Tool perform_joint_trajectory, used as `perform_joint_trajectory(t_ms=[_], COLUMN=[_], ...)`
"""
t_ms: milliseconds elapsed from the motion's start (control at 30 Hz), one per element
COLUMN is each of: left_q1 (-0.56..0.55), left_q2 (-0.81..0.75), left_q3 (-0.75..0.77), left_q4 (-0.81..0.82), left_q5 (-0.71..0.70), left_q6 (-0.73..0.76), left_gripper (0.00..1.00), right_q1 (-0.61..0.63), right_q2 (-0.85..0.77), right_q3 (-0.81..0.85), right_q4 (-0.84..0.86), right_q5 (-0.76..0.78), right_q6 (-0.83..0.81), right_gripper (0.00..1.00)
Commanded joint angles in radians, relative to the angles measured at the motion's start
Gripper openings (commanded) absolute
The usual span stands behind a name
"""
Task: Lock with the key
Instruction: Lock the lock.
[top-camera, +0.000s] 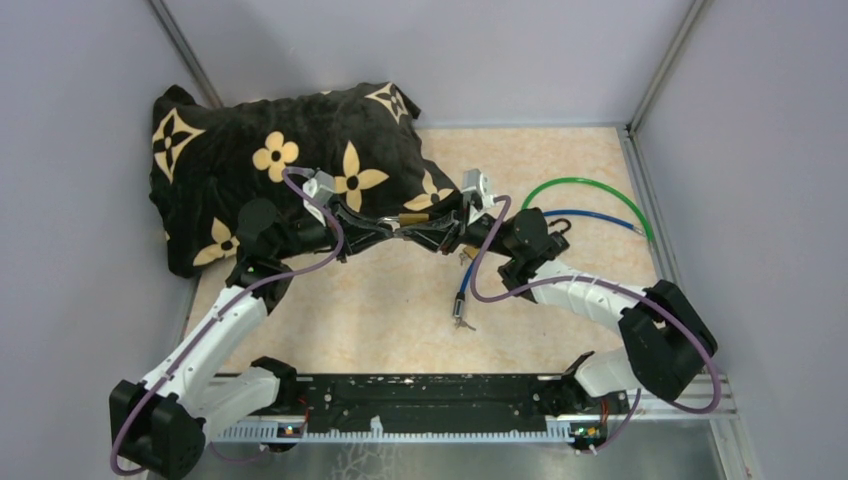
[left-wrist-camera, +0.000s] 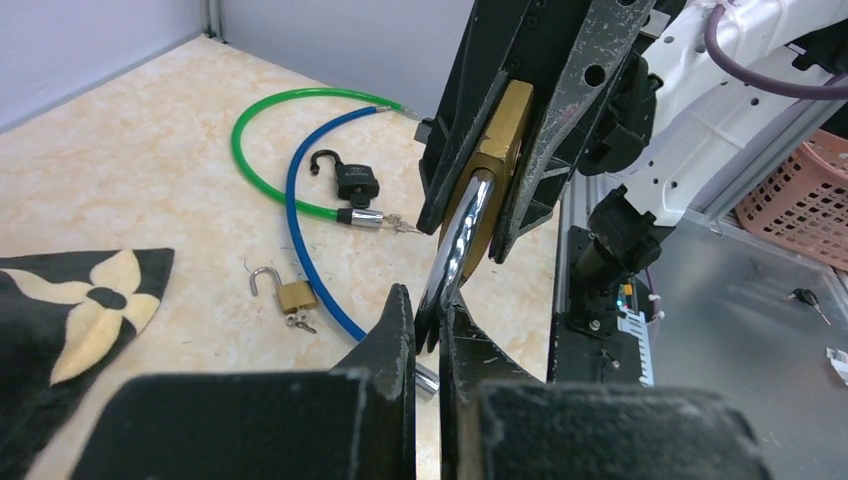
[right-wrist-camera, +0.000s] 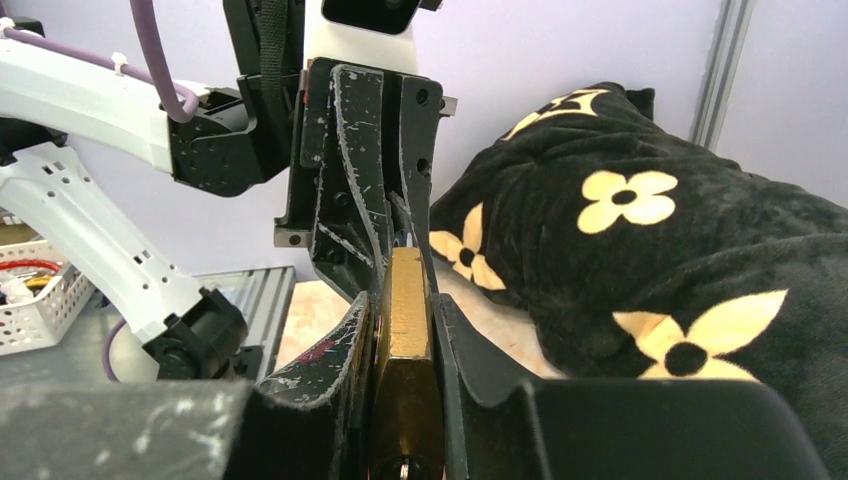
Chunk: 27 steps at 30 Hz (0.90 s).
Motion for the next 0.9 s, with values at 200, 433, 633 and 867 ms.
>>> perform_joint_trajectory(t_ms=[200,433,633,867], left_q1=[-0.152,-0.081,0.031,0.097], left_q2=[-0.046,-0.133,-0.237,-0.340], left_q3=[0.076,-0.009,-0.120,-0.211], left_q4=[0.084,0.106,0.151,0.018], left_q5=[0.216,0.130,0.072,0.066], left_q6=[-0.011,-0.032,-0.081,0.098], left_gripper=[0.00,0.00,0.00,0.00], right_q1=[0.098,0.080,0.004,-0.168], right_q2=[0.125,0.048,-0.076,-0.257], right_q3=[0.068,0.107,0.170,0.124], right_q4=[-0.345,-0.513,-0.774,-0.998], right_q5=[0.010,-0.039,-0.129,-0.243], right_q6=[-0.115,-0.115,-0.126,-0.200], right_gripper=[0.00,0.00,0.98,0.98])
